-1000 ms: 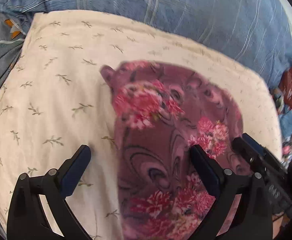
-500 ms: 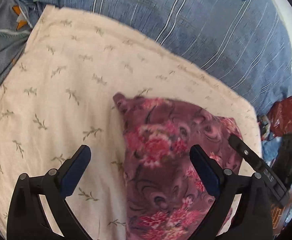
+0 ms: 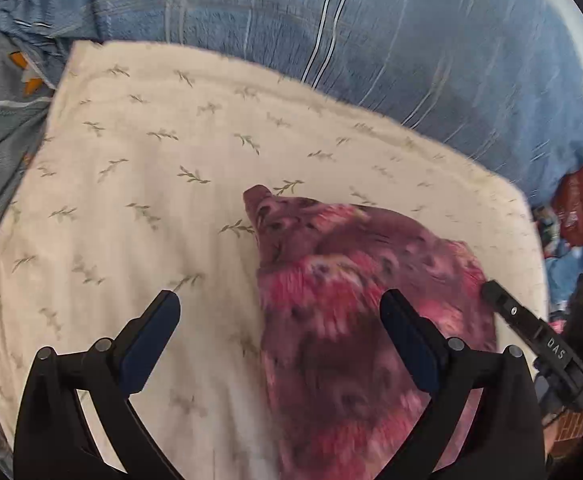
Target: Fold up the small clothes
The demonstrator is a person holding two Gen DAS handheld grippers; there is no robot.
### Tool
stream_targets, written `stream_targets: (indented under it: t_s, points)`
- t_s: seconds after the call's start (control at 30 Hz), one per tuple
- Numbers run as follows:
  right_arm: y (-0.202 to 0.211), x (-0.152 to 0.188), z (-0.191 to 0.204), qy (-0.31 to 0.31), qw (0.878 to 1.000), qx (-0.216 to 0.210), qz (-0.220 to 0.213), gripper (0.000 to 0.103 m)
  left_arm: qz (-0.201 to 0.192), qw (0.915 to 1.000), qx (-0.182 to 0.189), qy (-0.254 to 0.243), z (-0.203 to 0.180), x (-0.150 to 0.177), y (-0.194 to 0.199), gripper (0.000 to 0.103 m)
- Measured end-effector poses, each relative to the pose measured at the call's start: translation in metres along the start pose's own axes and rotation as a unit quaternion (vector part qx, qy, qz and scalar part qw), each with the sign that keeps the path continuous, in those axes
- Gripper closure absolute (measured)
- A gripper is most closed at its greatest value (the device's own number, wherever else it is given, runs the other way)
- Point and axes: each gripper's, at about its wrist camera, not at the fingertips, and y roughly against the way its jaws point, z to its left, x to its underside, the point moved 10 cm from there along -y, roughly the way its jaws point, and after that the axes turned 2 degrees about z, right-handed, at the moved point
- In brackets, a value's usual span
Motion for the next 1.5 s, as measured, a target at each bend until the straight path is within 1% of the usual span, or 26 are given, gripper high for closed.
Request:
stream_targets:
  t_s: [0.03,0.1,0.13,0.17,0.2,0.23,0.27,0.3,0.43,0.5,0.53,0.57,0.63,0.7,0.77,0.87,0.97,1.03,1.1,1.13,1.23,1.27,1.33,1.4,1.43,1.5]
  points:
    - [0.006,0.005,0.003,0.005,1.000,-0.014,-0.004,0.077,-0.009,1.0000,0.003,0.000,0.002,0.007,0.008,0.002]
    - [0.015,0.020,0.006,0.025,0.999,-0.027,-0.015,0.075,-0.013,0.9999,-0.003,0.001,0.006,0.024,0.007,0.002]
    - [0.010,0.031,0.004,0.042,0.999,-0.010,-0.005,0.076,0.002,0.9999,-0.013,-0.007,0.007,0.035,-0.004,0.002]
    - [-0.002,0.046,-0.003,0.063,0.997,0.020,0.027,0.079,0.019,0.9995,-0.019,-0.016,0.007,0.042,-0.016,0.002]
    - [-0.007,0.053,-0.007,0.085,0.995,0.037,0.031,0.080,0.032,0.9989,-0.026,-0.022,0.007,0.048,-0.024,0.001]
    - [0.000,0.052,-0.005,0.100,0.994,0.041,0.009,0.078,0.020,0.9992,-0.028,-0.020,0.008,0.049,-0.018,0.002]
    - [0.006,0.053,-0.007,0.099,0.993,0.063,0.013,0.071,0.014,0.9994,-0.025,-0.020,0.007,0.049,-0.009,0.002]
    - [0.015,0.053,-0.006,0.091,0.993,0.069,0.011,0.071,0.013,0.9994,-0.024,-0.021,0.006,0.052,-0.002,0.002]
    - [0.052,0.073,0.013,0.097,0.995,0.006,-0.005,0.070,-0.002,0.9982,-0.031,-0.051,0.000,0.077,0.023,0.002]
    - [0.056,0.092,0.013,0.114,0.993,0.013,0.000,0.069,0.004,0.9974,-0.033,-0.064,-0.005,0.100,0.017,0.002]
    - [0.053,0.099,0.009,0.118,0.993,0.027,0.009,0.064,0.012,0.9973,-0.031,-0.066,-0.006,0.110,0.010,0.001]
    - [0.047,0.107,0.001,0.115,0.992,0.040,0.017,0.054,0.020,0.9977,-0.025,-0.060,-0.005,0.118,0.000,0.000]
    - [0.046,0.108,-0.013,0.081,0.996,0.042,0.000,0.042,0.011,0.9993,-0.012,-0.033,-0.002,0.115,-0.004,0.000]
    - [0.052,0.108,-0.015,0.054,0.998,0.038,0.004,0.042,0.022,0.9993,-0.016,-0.024,-0.001,0.113,0.000,0.000]
    - [0.064,0.112,-0.012,0.053,0.998,0.043,0.005,0.042,0.020,0.9992,-0.018,-0.029,-0.002,0.116,0.012,0.000]
    - [0.086,0.126,-0.002,0.067,0.998,-0.003,0.003,0.040,0.007,0.9974,-0.030,-0.065,-0.008,0.129,0.028,0.000]
    - [0.089,0.151,0.000,0.068,0.997,-0.029,0.034,0.040,0.017,0.9955,-0.021,-0.091,-0.014,0.152,0.021,0.000]
    - [0.073,0.169,-0.011,0.076,0.995,0.008,0.067,0.041,0.040,0.9938,-0.035,-0.098,-0.013,0.168,-0.002,0.000]
    - [0.074,0.172,-0.008,0.114,0.991,0.047,0.043,0.042,0.020,0.9933,-0.044,-0.105,-0.018,0.173,0.000,0.000]
    - [0.075,0.173,-0.005,0.126,0.989,0.065,0.045,0.043,0.023,0.9923,-0.050,-0.111,-0.020,0.172,0.000,0.000]
    - [0.082,0.174,0.009,0.154,0.985,0.063,0.032,0.086,0.044,0.9938,-0.038,-0.095,-0.018,0.172,0.002,0.000]
    - [0.085,0.172,0.012,0.171,0.982,0.078,0.024,0.094,0.053,0.9947,-0.031,-0.082,-0.017,0.171,0.002,0.000]
    - [0.099,0.164,0.015,0.167,0.984,0.066,0.003,0.099,0.056,0.9959,-0.017,-0.069,-0.017,0.172,0.010,0.000]
    - [0.110,0.154,0.012,0.144,0.988,0.060,-0.017,0.099,0.051,0.9960,-0.015,-0.072,-0.013,0.174,0.015,0.000]
    - [0.109,0.151,0.008,0.132,0.989,0.057,-0.014,0.099,0.053,0.9958,-0.016,-0.073,-0.012,0.174,0.012,0.000]
    - [0.093,0.156,-0.005,0.114,0.991,0.061,0.019,0.099,0.058,0.9961,-0.015,-0.066,-0.007,0.178,0.009,0.000]
